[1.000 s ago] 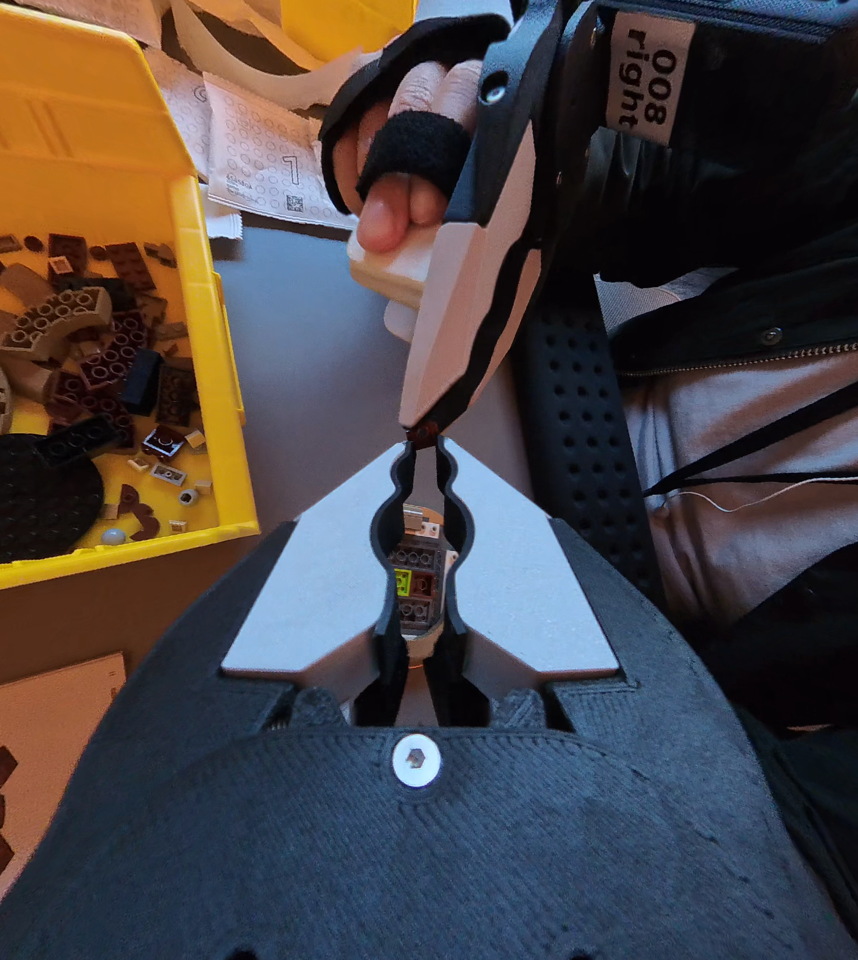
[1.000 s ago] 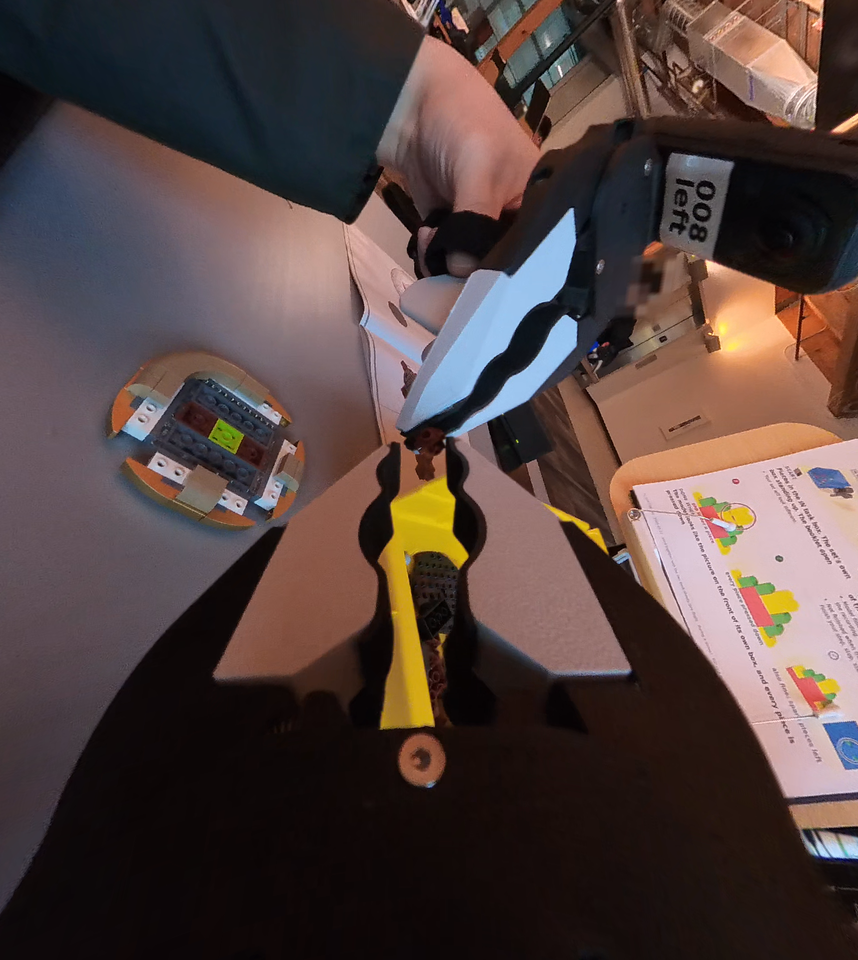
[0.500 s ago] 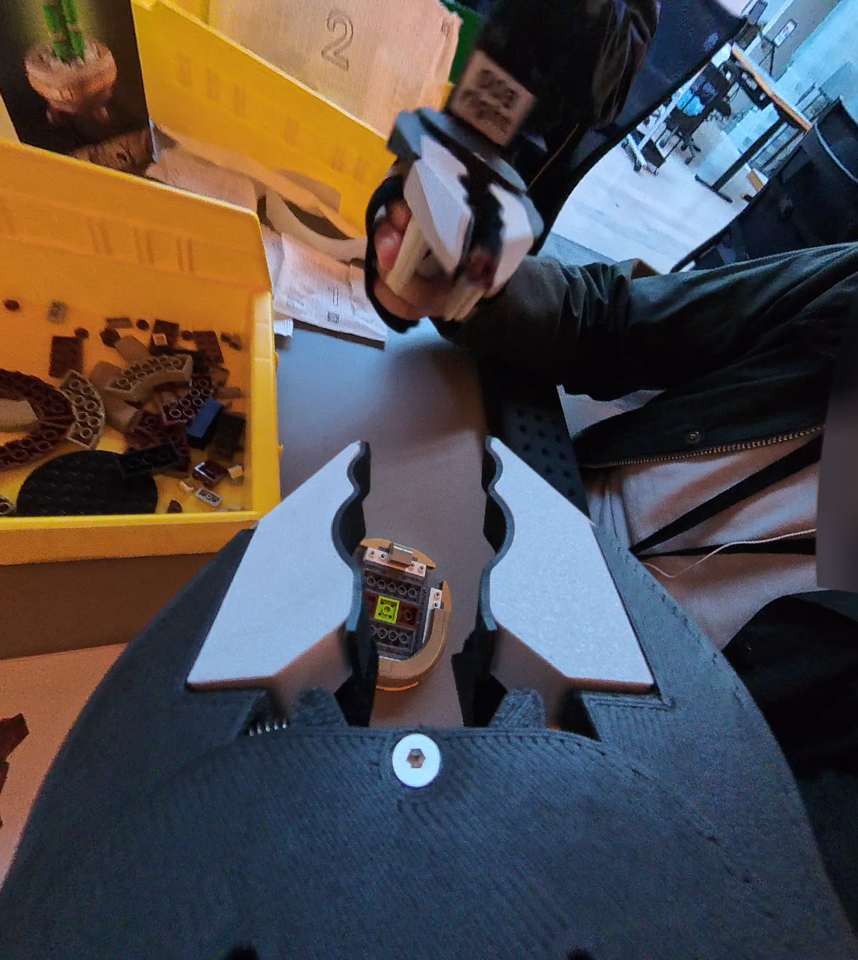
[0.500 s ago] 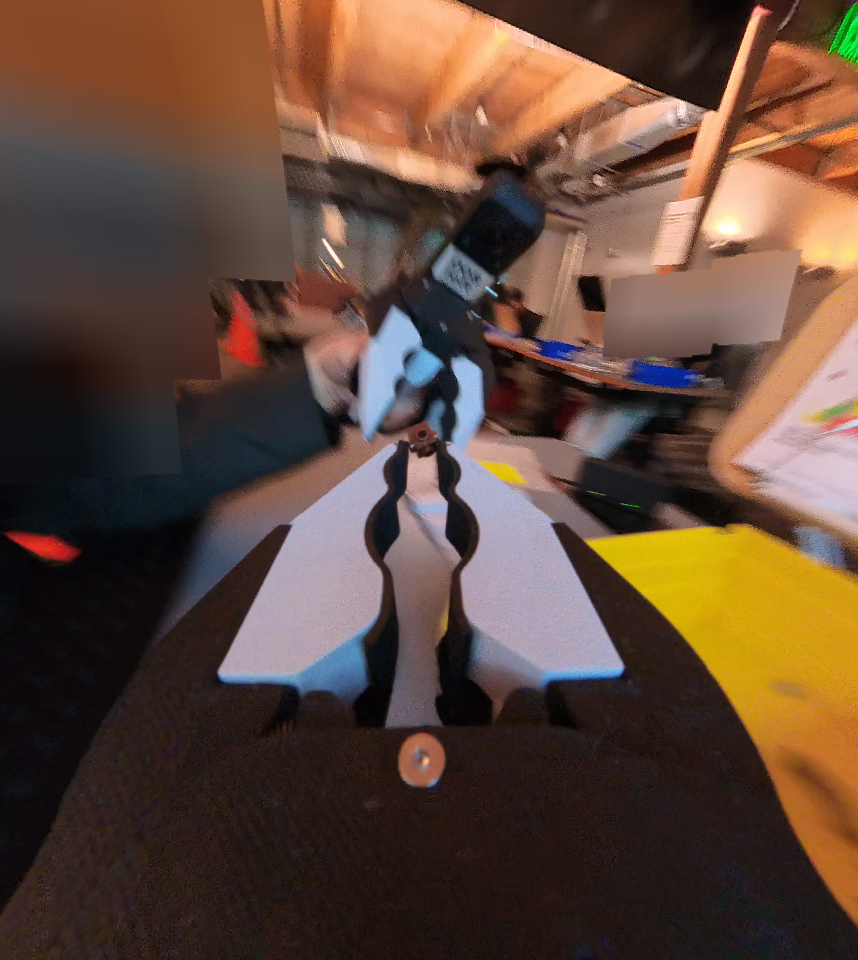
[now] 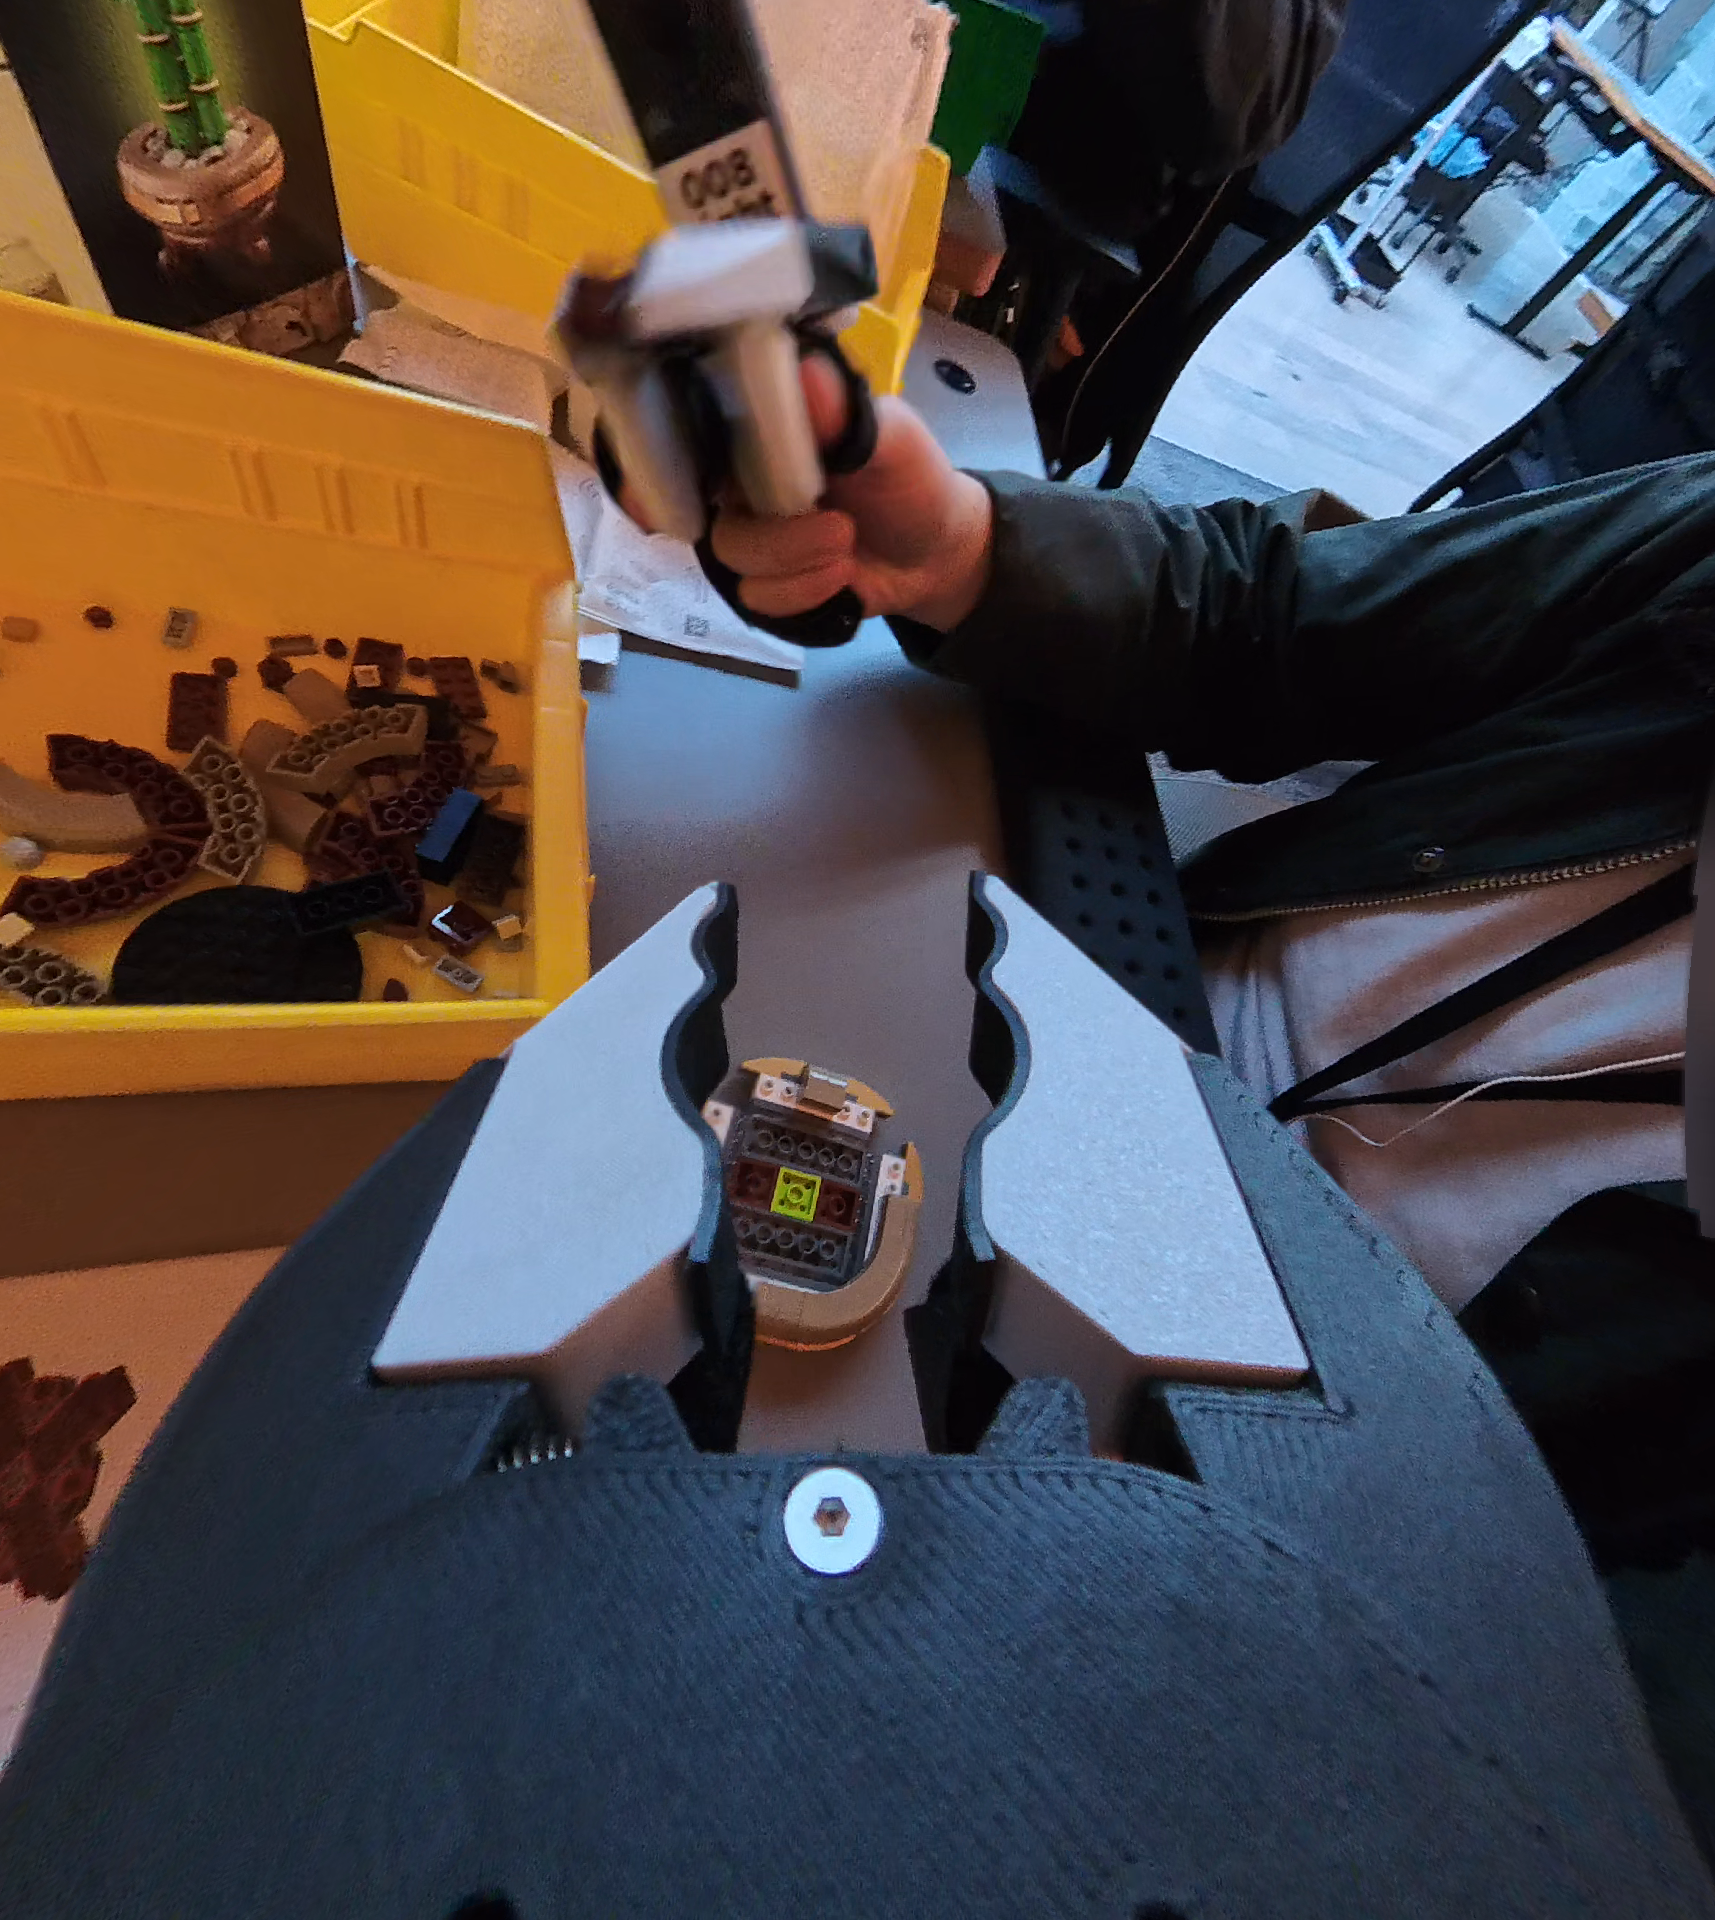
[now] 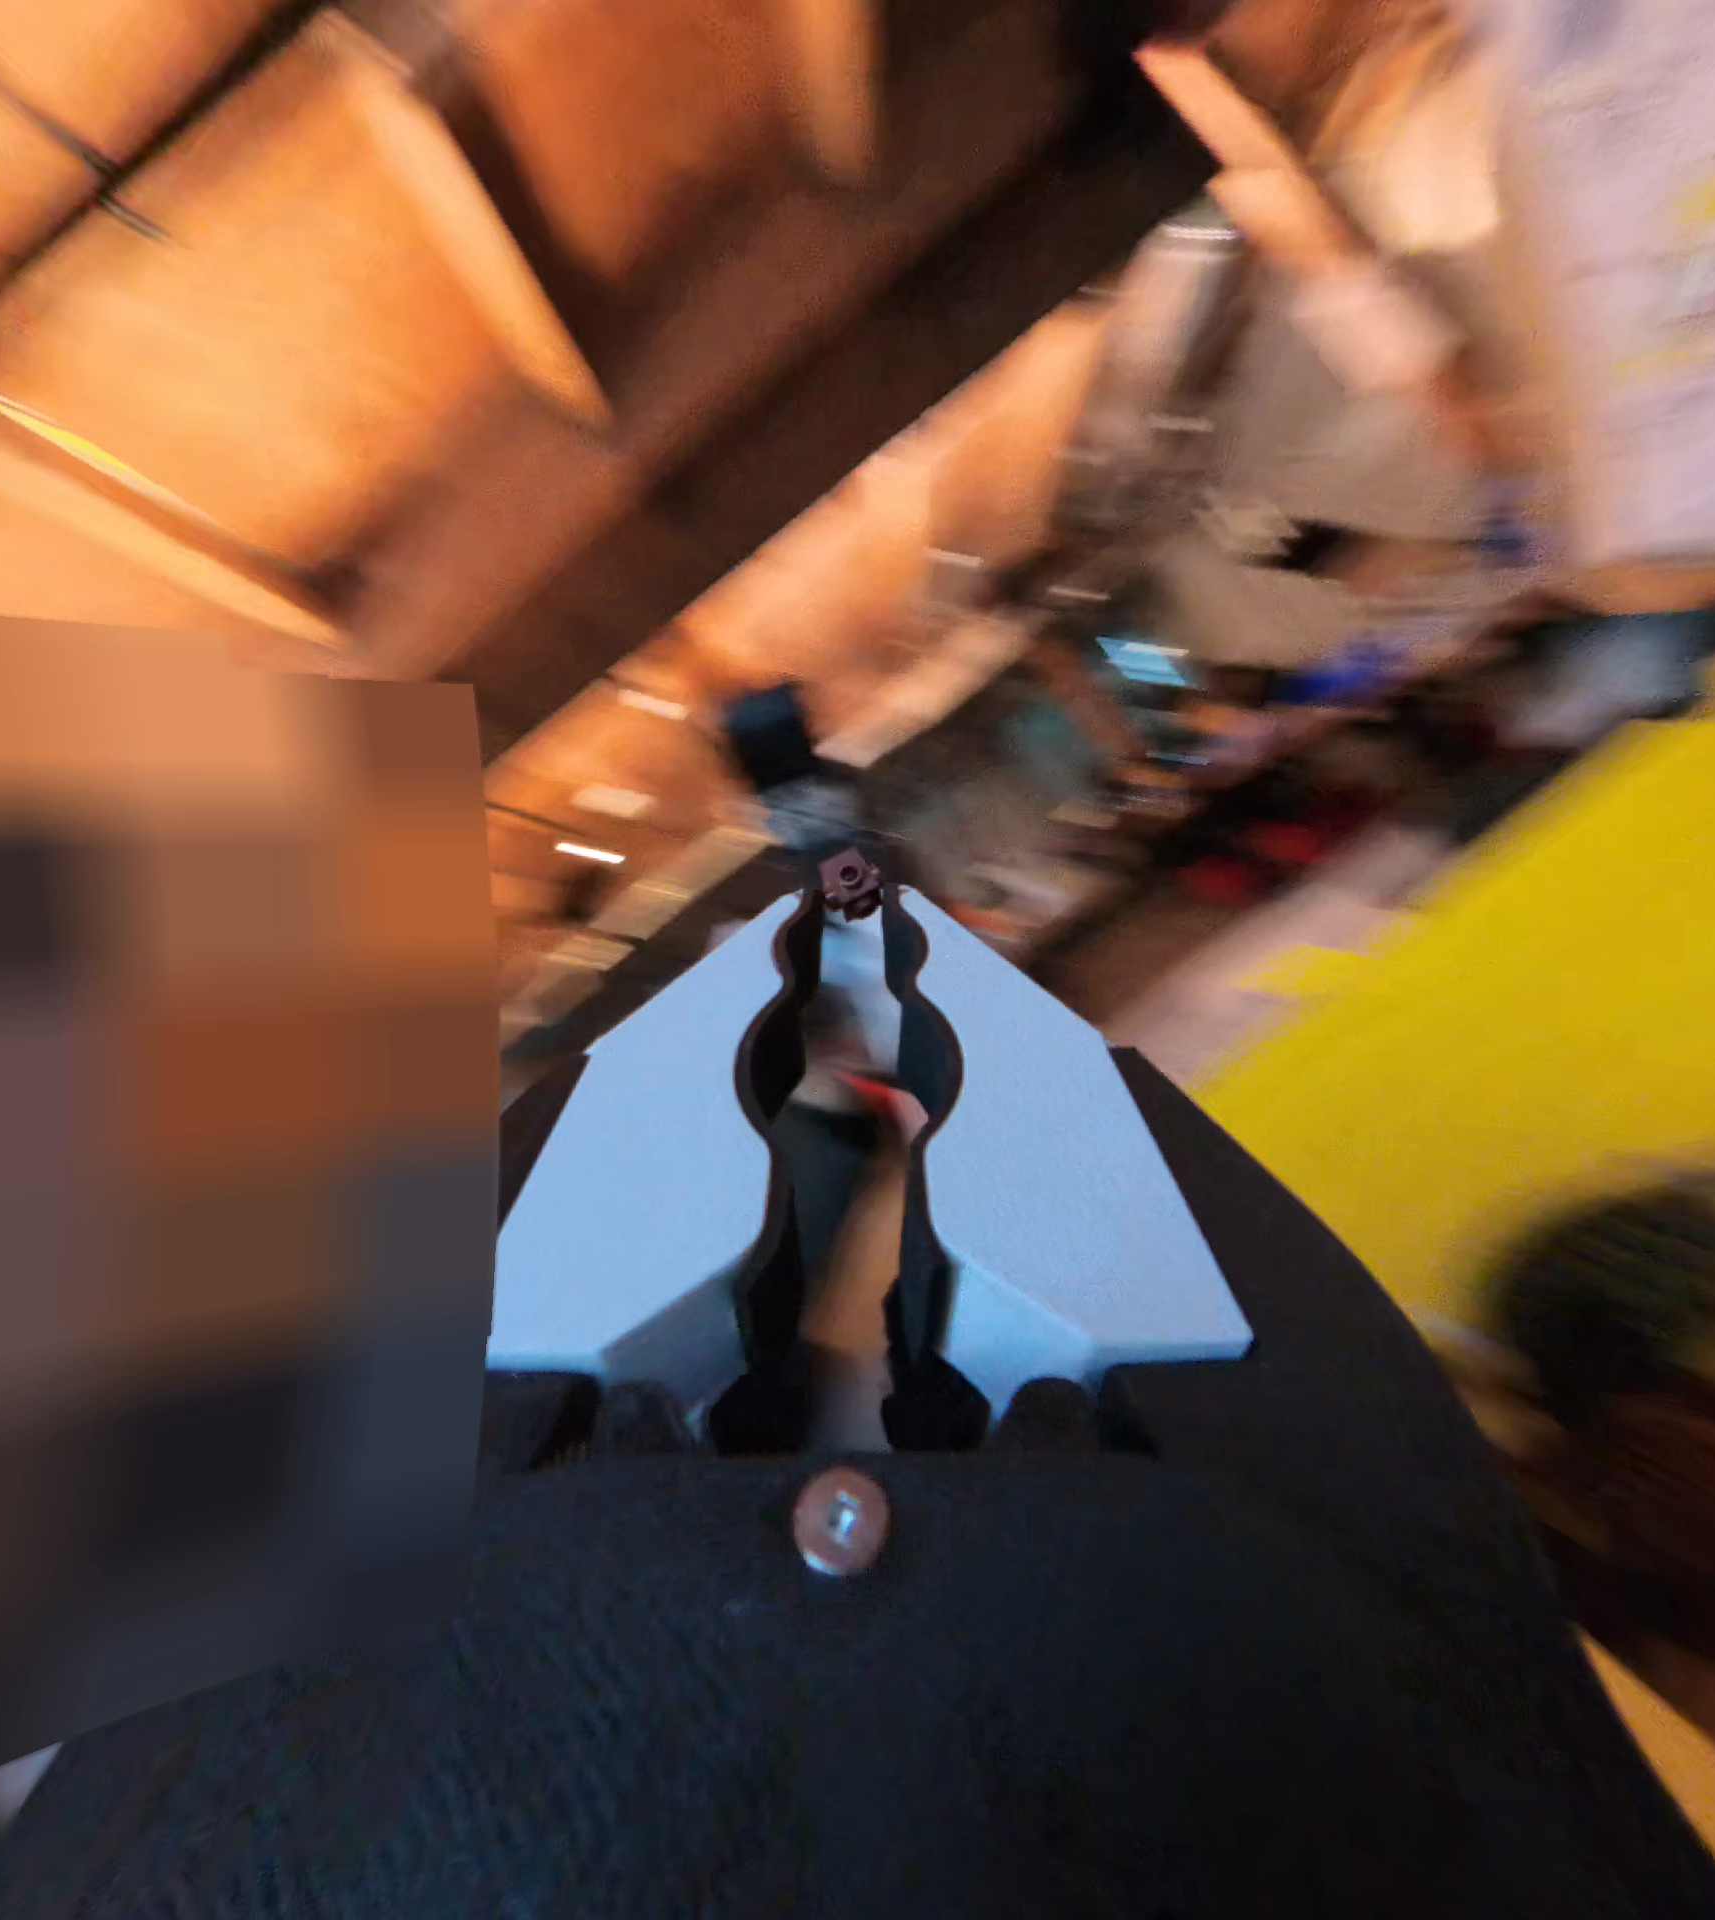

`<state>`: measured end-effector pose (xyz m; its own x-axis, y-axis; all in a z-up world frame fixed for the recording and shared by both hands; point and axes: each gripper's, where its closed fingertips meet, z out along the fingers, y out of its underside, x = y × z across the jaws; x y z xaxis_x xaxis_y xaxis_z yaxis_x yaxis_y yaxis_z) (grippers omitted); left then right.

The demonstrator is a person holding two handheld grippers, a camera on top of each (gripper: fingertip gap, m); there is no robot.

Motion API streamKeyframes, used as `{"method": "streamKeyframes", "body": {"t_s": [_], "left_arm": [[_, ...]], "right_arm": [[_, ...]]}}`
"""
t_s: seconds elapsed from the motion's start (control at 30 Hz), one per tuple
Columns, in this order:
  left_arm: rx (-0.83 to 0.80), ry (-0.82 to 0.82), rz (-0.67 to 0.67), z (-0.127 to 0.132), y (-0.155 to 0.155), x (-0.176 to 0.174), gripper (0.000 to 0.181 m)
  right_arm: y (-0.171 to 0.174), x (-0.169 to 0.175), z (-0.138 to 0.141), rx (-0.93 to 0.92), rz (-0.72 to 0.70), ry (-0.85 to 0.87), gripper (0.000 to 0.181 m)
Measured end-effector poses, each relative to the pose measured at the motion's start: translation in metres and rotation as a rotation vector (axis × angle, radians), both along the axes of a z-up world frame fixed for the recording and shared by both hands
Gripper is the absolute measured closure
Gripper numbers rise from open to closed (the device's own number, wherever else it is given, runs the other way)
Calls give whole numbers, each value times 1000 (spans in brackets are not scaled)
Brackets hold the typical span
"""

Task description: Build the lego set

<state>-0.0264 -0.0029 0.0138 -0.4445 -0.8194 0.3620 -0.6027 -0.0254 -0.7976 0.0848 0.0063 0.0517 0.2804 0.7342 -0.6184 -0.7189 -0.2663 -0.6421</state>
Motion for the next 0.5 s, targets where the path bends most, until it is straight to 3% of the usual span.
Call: {"method": "streamKeyframes", "body": {"t_s": [0.03,0.1,0.2,0.4,0.5], "left_arm": [[12,8,12,-2,3,-1,138],[17,15,22,-3,7,-3,138],[16,18,49,-3,13,-4,137],[94,71,116,-11,29,-14,137],[170,165,137,-27,38,-28,137]], "right_arm": [[21,10,-32,-122,-161,-184,173],[45,41,-82,-345,-431,-470,170],[47,35,-92,-394,-447,-537,154],[43,37,-76,-265,-537,-666,151],[33,7,-58,-85,-446,-714,148]]}}
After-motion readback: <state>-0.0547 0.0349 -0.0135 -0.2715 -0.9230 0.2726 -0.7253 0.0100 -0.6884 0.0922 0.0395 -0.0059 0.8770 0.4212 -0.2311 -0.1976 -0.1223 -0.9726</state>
